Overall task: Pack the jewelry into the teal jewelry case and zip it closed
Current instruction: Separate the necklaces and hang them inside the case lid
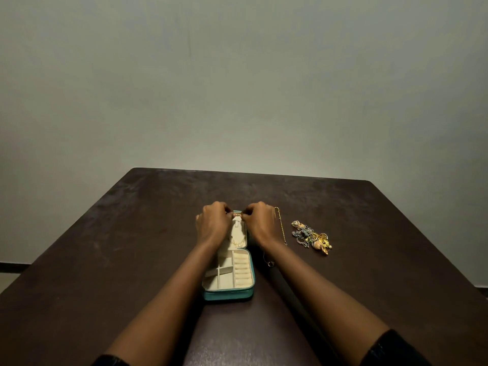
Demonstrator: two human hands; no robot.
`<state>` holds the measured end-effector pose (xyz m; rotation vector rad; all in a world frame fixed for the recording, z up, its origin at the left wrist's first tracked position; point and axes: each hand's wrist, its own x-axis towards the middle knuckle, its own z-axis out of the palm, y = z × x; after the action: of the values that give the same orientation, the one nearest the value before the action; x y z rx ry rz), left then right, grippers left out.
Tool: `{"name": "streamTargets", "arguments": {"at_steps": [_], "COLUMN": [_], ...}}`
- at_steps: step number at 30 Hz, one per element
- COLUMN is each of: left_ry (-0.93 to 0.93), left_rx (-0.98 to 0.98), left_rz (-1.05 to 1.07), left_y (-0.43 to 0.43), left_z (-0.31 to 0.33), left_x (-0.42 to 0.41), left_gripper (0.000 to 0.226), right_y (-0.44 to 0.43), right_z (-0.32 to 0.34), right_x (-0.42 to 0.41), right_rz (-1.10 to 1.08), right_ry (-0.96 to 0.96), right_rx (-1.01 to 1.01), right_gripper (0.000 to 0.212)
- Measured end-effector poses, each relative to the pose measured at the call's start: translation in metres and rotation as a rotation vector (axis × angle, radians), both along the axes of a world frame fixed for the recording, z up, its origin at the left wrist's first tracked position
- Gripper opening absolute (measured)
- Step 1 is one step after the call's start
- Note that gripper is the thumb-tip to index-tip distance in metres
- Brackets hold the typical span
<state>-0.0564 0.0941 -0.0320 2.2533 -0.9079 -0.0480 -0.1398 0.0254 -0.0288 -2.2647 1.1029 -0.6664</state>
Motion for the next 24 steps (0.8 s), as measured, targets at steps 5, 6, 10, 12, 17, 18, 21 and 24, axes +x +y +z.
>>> {"name": "streamTargets", "arguments": {"at_steps": [5,6,10,12,17,18,21,24], "left_ry": [-0.072,-0.08,-0.082,-0.067,-0.04,-0.041,-0.054,-0.076], "left_rx": [0.026,0.045,0.035,0.013,0.035,0.032,0.057,0.157], "left_rz": [0.146,0.145,0.102,0.06,0.037,0.036,0.033,0.045], "left_y": [-0.01,-0.011,-0.017,-0.016,-0.016,-0.016,-0.015,-0.015], "left_z": [-0.02,-0.023,-0.034,-0.038,-0.036,-0.036,-0.034,-0.029], "left_x": [-0.001,0.0,0.003,0.007,0.007,0.007,0.006,0.003], "left_gripper": [0.019,0.019,0.017,0.017,0.019,0.02,0.021,0.02], "right_y": [-0.007,-0.009,-0.016,-0.018,-0.017,-0.016,-0.017,-0.022], "right_z": [-0.014,-0.015,-0.02,-0.022,-0.019,-0.018,-0.013,-0.011], "right_x": [0.004,0.005,0.01,0.011,0.015,0.016,0.019,0.023], "right_rz": [0.098,0.107,0.151,0.167,0.233,0.244,0.239,0.192], "right_ry": [0.127,0.135,0.29,0.349,0.453,0.471,0.484,0.42], "right_rx": [-0.296,-0.331,-0.423,-0.446,-0.479,-0.481,-0.429,-0.268], "right_gripper": [0.025,0.025,0.021,0.02,0.026,0.026,0.026,0.024]}}
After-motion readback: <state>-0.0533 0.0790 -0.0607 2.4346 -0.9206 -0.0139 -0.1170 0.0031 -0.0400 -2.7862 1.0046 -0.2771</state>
